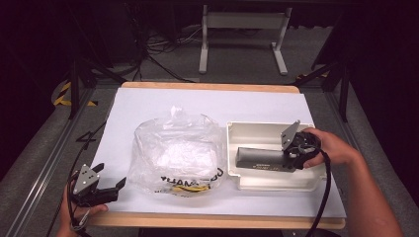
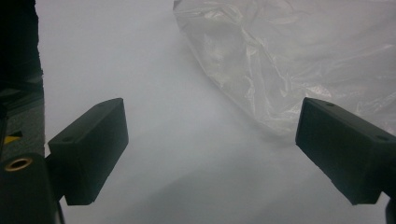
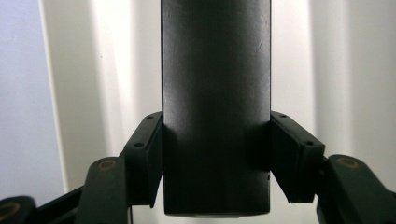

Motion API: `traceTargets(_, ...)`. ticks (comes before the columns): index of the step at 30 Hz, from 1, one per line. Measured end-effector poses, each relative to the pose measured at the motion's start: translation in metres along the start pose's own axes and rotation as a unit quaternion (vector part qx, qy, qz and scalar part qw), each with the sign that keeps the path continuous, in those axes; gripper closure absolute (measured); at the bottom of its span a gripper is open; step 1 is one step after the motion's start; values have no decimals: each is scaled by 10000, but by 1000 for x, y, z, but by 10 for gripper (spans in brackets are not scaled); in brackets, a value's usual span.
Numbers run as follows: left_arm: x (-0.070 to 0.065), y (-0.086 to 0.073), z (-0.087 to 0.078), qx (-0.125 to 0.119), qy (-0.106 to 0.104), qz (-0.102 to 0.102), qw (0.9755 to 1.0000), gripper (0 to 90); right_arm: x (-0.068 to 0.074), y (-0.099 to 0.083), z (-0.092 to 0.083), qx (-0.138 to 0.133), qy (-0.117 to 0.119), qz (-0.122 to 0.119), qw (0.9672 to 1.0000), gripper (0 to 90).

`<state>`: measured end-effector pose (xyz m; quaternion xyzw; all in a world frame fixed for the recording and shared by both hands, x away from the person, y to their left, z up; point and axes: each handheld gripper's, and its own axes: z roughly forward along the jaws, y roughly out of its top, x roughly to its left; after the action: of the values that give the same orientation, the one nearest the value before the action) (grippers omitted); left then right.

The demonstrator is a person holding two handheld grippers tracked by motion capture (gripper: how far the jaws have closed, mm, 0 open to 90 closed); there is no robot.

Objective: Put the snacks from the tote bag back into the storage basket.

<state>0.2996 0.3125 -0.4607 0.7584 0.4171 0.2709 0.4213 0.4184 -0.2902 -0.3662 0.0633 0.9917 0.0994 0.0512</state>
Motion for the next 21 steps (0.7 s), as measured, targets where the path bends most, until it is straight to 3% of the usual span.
traceTargets(14, 0, 0, 0, -17, -6, -3, 10000, 102, 3, 4, 2, 91, -96, 18, 9999, 412)
traceTargets(21, 1, 0, -1, -43, -24, -11, 10000, 102, 4, 2, 2, -48, -172, 80, 9998, 409)
